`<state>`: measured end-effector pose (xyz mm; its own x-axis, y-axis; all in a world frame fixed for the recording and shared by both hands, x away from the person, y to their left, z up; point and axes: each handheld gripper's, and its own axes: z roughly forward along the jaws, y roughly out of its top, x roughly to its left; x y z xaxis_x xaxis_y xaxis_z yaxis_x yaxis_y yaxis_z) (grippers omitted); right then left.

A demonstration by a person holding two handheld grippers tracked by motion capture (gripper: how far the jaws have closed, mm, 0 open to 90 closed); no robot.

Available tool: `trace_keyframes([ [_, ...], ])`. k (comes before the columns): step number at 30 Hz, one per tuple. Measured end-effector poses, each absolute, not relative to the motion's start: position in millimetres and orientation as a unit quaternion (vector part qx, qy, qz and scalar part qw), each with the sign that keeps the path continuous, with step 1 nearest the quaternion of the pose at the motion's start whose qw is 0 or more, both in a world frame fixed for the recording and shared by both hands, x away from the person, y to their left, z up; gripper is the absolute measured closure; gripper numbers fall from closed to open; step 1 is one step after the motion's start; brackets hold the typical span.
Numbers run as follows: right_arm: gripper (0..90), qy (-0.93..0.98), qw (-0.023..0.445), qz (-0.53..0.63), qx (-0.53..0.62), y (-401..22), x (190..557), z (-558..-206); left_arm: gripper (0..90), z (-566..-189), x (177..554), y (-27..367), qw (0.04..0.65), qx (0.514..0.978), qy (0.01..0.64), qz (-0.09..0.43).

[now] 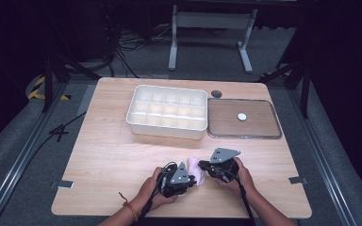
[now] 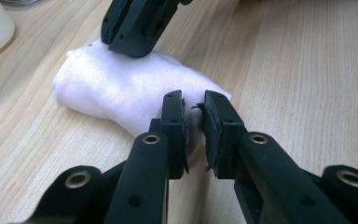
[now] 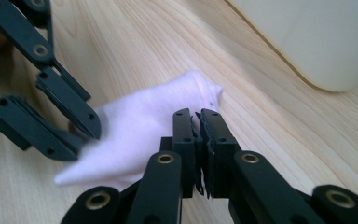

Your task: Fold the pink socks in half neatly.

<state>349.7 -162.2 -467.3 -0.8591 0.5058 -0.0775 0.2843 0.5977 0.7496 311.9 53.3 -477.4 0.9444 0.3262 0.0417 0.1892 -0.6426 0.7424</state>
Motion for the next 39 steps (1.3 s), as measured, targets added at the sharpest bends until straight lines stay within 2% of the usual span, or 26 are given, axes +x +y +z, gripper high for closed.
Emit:
trace_keyframes([
  [16, 81.8, 0.861, 0.156, 0.422, 0.238, -173.2, 349.0, -444.4, 78.4, -477.9, 311.7, 53.3, 0.402, 0.899, 0.15, 0.082],
  [27, 67.6, 0.867, 0.133, 0.418, 0.238, -157.8, 347.8, -451.4, 77.1, -478.5, 312.4, 53.5, 0.409, 0.897, 0.153, 0.07],
  [35, 49.5, 0.87, 0.088, 0.399, 0.277, -158.0, 355.8, -466.4, 75.3, -477.6, 310.4, 52.6, 0.403, 0.9, 0.149, 0.07],
  [39, 47.1, 0.864, 0.05, 0.404, 0.295, -162.7, 363.8, -471.9, 73.1, -477.1, 310.6, 52.0, 0.403, 0.901, 0.145, 0.067],
])
